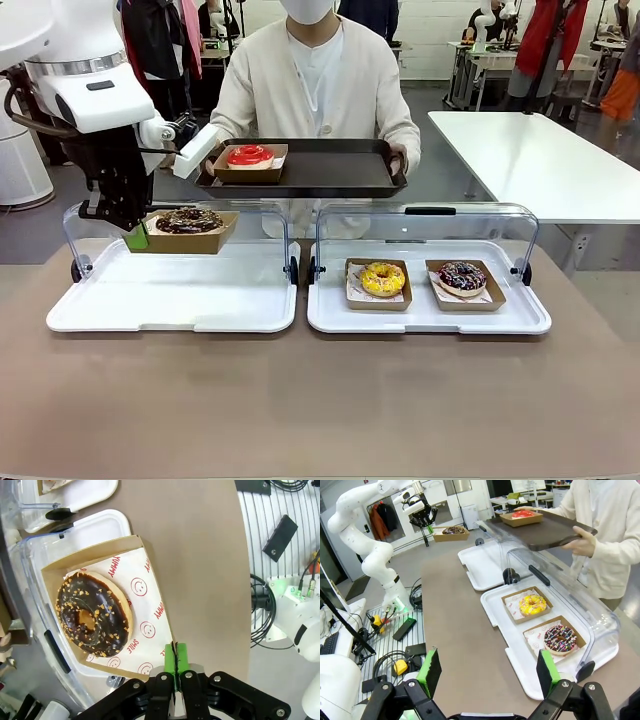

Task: Provide the desired donut to the person.
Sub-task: Place the picked Paper togo box onto the Handle tray extended by the person.

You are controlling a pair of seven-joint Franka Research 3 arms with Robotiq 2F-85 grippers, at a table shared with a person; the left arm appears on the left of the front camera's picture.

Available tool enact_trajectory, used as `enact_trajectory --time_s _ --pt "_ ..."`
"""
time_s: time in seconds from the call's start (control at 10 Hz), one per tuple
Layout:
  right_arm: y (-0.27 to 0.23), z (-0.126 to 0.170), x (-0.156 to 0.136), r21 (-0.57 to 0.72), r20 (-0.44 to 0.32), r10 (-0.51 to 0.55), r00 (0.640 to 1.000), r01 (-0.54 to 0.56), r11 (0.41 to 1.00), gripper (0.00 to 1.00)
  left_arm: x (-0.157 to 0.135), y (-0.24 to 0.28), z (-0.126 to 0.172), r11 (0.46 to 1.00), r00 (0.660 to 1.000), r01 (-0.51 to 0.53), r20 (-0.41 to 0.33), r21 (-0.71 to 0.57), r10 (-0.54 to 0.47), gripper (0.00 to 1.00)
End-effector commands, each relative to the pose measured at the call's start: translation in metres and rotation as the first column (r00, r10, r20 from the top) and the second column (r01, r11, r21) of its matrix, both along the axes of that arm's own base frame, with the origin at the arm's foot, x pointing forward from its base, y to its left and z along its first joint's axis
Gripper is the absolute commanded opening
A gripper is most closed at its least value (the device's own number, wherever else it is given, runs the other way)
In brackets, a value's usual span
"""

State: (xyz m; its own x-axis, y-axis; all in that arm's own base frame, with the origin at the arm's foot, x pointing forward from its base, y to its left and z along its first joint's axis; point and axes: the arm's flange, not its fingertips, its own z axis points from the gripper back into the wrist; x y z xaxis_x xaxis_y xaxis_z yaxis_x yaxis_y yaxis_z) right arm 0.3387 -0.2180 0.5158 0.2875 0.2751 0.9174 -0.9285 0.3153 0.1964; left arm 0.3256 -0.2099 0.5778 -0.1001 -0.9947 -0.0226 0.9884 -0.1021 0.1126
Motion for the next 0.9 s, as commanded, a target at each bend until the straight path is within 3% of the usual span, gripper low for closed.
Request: enact_trajectory --time_s 0.0,0.6,0.7,0.8 --pt "0.000 0.001 0.000 0.011 0.006 0.000 1.000 0.000 1.000 1.00 -0.003 -0.001 0.002 1.000 1.000 -0.014 -0.002 -0.001 0.014 0.00" --pt "0.000 0.001 0.000 0.011 0.006 0.000 1.000 0.000 1.000 1.00 0.000 0.000 0.000 1.000 1.000 0.000 0.000 0.000 0.000 0.01" --pt "0.000 0.001 0.000 0.011 0.006 0.000 1.000 0.000 1.000 1.00 -0.002 -0.011 0.030 0.999 1.000 -0.020 0.007 -0.039 0.020 0.01" --pt "0.000 0.001 0.000 0.011 0.006 0.000 1.000 0.000 1.000 1.00 -0.006 -0.025 0.060 0.999 0.998 -0.008 0.069 -0.032 0.010 0.01"
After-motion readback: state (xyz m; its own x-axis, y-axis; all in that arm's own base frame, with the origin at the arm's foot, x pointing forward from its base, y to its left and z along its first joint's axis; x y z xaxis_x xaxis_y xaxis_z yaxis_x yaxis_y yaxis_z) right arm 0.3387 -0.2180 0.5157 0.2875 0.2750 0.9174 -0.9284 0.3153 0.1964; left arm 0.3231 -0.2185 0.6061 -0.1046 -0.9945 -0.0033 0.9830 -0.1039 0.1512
